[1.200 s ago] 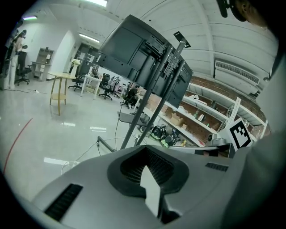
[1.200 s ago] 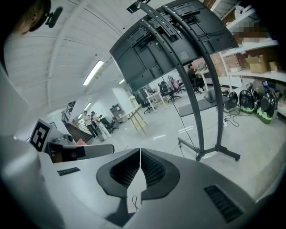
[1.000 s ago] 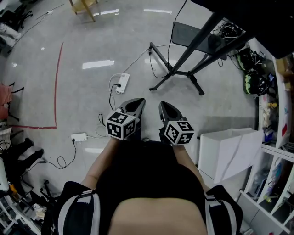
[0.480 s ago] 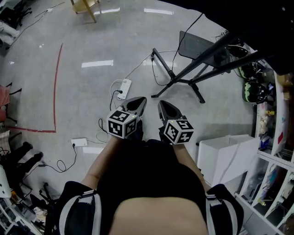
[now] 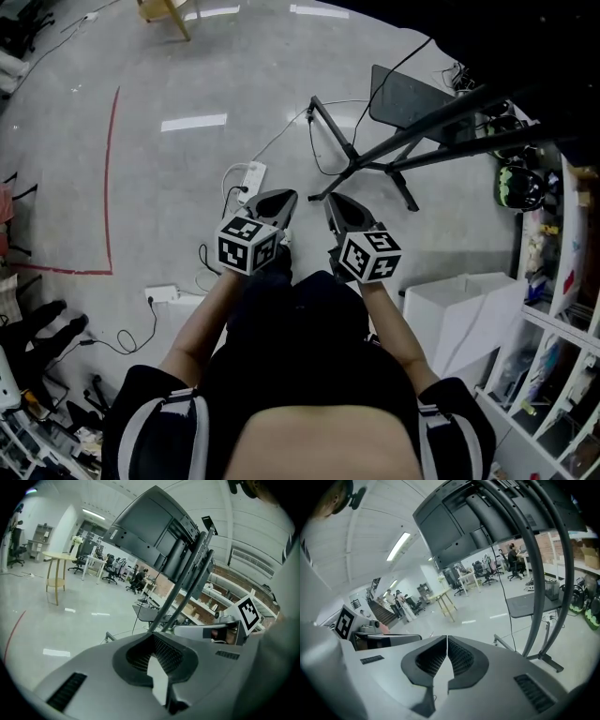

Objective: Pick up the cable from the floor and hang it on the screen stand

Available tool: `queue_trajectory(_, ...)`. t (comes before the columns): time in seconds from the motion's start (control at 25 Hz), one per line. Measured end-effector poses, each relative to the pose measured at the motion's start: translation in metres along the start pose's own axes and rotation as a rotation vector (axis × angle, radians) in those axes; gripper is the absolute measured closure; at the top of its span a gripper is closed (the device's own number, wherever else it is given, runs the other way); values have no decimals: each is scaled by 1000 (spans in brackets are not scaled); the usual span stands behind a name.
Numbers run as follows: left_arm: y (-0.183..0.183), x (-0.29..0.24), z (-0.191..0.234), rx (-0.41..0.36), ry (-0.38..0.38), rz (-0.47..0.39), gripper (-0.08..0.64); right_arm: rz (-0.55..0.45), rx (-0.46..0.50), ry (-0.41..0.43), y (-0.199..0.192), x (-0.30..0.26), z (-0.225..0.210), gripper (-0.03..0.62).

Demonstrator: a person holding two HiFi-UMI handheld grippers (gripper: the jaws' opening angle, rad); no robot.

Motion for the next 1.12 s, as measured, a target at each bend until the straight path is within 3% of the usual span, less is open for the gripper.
queue_trajectory(0.36,19,-32,37,-33,-5,26,560,-8,45,-13,31,-50,-28,568)
queue_trajectory(0.8,28,-49,64,-26,70,33,560,60,61,21,34,-104,-43,568)
queue_trajectory(1.12,22,-81,106,-30,88,72,560,77,26,-17,21,-150,-61,568)
Point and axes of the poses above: the fingertips, and each gripper's own axes: x backward along the fingers, z to its left, y out of its top, the point moved 9 cm from there along x, backward along the fingers, and after that the axes turned 14 degrees about -y, right-handed, at the moved point
